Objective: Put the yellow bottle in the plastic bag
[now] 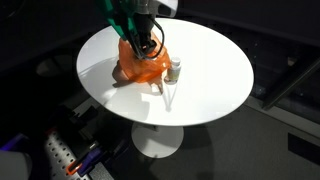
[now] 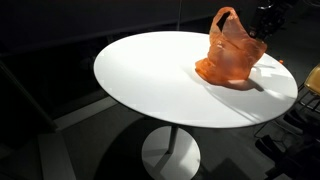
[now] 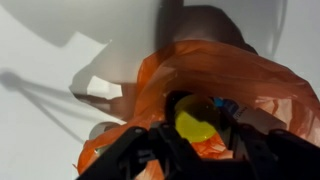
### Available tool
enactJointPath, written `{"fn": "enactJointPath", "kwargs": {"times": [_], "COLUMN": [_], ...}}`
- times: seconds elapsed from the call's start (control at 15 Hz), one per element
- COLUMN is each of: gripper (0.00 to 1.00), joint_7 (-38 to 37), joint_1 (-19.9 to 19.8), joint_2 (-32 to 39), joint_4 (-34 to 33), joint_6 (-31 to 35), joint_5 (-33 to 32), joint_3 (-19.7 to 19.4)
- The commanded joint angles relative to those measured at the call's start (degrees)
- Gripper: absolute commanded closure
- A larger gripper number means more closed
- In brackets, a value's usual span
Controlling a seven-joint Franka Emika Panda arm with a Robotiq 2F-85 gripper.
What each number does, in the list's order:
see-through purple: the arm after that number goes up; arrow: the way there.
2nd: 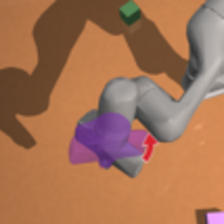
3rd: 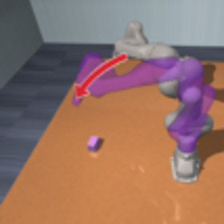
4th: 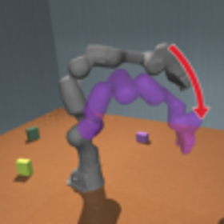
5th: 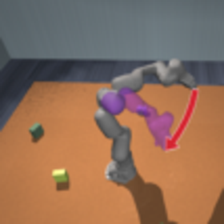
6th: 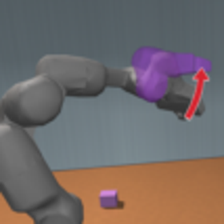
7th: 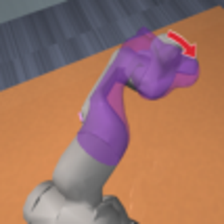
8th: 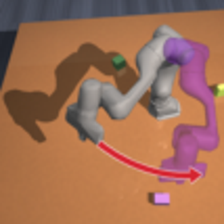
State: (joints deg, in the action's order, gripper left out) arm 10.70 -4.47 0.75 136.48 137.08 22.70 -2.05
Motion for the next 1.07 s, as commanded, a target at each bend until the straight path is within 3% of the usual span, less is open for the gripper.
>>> {"fn": "enactJointPath", "kwargs": {"times": [0.0,0.87,0.93,1.0], "gripper": [0.8,0.8,0.61,0.3], "joint_7": [1.79,2.0,1.74,1.55], "joint_1": [0.88,3.33,3.31,3.25], "joint_2": [-1.72,-1.02,-0.95,-0.96], "joint_4": [3.09,7.5,7.55,7.56], "joint_6": [4.7,12.9,13.05,13.17], "joint_5": [1.06,0.81,0.49,0.31], "joint_3": [0.02,1.22,1.16,1.1]}}
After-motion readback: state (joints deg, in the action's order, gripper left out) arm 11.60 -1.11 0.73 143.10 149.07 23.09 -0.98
